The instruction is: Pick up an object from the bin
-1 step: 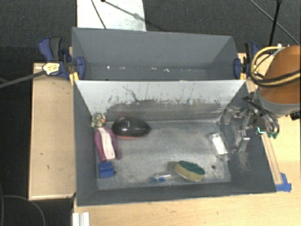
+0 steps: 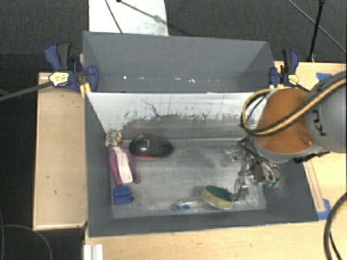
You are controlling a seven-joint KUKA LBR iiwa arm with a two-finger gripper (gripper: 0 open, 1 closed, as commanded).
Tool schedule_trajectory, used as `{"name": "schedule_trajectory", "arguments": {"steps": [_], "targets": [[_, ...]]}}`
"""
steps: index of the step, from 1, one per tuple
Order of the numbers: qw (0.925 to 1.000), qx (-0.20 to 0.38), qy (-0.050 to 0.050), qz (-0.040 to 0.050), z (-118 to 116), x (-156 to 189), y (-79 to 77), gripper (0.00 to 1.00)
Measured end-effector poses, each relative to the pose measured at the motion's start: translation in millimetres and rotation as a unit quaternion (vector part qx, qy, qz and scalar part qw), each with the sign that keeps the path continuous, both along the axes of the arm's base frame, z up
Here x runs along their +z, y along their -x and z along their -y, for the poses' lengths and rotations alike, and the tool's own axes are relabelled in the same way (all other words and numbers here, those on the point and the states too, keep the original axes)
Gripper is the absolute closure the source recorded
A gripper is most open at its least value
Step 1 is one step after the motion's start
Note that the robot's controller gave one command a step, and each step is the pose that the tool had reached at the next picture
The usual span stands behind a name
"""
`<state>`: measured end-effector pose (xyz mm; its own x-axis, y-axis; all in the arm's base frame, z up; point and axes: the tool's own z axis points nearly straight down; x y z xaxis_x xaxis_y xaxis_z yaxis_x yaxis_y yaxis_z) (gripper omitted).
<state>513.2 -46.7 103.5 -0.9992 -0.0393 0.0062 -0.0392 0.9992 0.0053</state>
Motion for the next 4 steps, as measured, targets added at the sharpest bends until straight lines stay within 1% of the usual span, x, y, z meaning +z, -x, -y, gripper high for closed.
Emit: {"name": "schedule_trajectory", "arguments": {"steps": [1, 2, 3, 4], "targets": [[0.9990, 0.044, 0.003, 0.0053, -27, -33, 29.1, 0.00], [0.9768, 0.214, 0.003, 0.0123, -68, -30, 31.1, 0.00], [0.9456, 0.325, 0.002, 0.0070, -94, -32, 31.2, 0.00], [0.9259, 0.378, 0.001, 0.0057, -98, -32, 35.5, 0.00]]}}
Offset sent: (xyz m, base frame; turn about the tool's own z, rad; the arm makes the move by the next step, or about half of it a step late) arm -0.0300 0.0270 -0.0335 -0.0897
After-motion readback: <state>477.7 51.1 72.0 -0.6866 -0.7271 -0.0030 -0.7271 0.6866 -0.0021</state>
